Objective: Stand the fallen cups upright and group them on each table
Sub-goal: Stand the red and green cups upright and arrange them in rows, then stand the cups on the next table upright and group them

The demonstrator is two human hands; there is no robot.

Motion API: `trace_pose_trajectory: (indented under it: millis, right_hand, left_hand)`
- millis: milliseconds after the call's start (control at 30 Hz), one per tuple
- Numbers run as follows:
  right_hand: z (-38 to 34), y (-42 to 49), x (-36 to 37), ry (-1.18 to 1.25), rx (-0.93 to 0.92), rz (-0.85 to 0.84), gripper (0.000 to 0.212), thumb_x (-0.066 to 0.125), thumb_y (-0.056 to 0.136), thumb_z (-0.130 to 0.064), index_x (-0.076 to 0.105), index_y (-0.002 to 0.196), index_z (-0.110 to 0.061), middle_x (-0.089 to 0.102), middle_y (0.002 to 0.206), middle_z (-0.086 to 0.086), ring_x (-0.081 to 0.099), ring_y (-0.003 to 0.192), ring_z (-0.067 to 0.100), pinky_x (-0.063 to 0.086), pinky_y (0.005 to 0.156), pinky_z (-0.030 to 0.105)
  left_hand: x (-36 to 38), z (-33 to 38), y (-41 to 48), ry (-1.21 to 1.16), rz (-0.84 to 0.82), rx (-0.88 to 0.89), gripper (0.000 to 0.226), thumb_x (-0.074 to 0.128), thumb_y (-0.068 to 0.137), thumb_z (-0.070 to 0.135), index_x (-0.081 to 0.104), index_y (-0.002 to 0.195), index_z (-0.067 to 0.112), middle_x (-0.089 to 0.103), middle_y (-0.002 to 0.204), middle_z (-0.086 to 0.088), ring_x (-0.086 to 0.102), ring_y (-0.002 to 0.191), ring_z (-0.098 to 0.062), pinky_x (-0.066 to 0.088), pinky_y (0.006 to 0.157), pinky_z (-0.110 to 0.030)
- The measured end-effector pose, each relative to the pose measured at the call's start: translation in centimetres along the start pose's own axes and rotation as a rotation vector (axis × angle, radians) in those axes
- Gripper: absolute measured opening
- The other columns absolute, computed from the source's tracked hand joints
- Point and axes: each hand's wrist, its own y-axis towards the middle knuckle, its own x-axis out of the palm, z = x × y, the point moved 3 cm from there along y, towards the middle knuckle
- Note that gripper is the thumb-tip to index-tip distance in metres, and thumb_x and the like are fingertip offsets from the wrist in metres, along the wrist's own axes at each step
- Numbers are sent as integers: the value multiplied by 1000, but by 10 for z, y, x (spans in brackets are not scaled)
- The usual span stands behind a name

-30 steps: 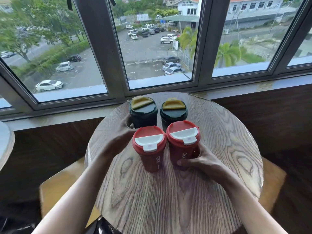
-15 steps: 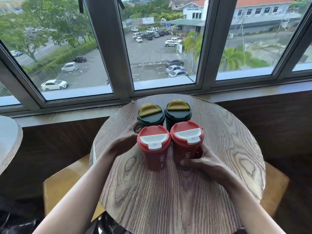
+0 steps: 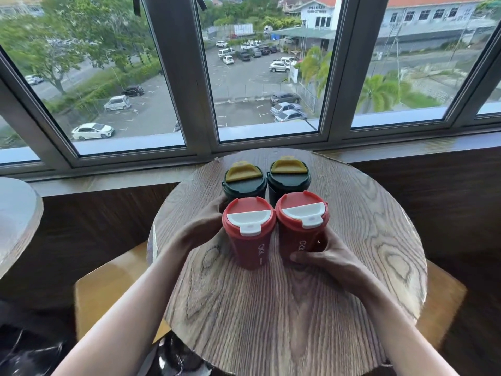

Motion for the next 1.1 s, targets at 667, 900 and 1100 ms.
trace_pose_trajectory:
  millis: [667,900,1100]
  right_hand:
    - [20,-57,-3,-411,-53,270,15,81,81,-25,69,91,-26,72,86,-12,66,83,-4,47,65,6]
    - [-4,-82,98,-426,-79,123,5,74,86,-30,74,89,-26,74,87,-11,66,84,1,45,69,15]
    - [-28,-84,232,-373,-170,-66,13,72,89,-22,72,99,-14,73,89,-1,68,81,10,53,72,21]
  left_hand:
    - [-4,-14,-119,96,463,13,45,53,84,-12,63,112,23,68,103,1,64,92,-16,54,73,-28]
    - [-25,-26,-211,201,526,52,40,58,83,-6,68,116,15,70,106,-2,66,97,-14,54,78,-22]
    - [-67,-46,-314,261,660,38,35,59,84,-2,70,113,13,71,101,0,64,89,-6,49,69,-5]
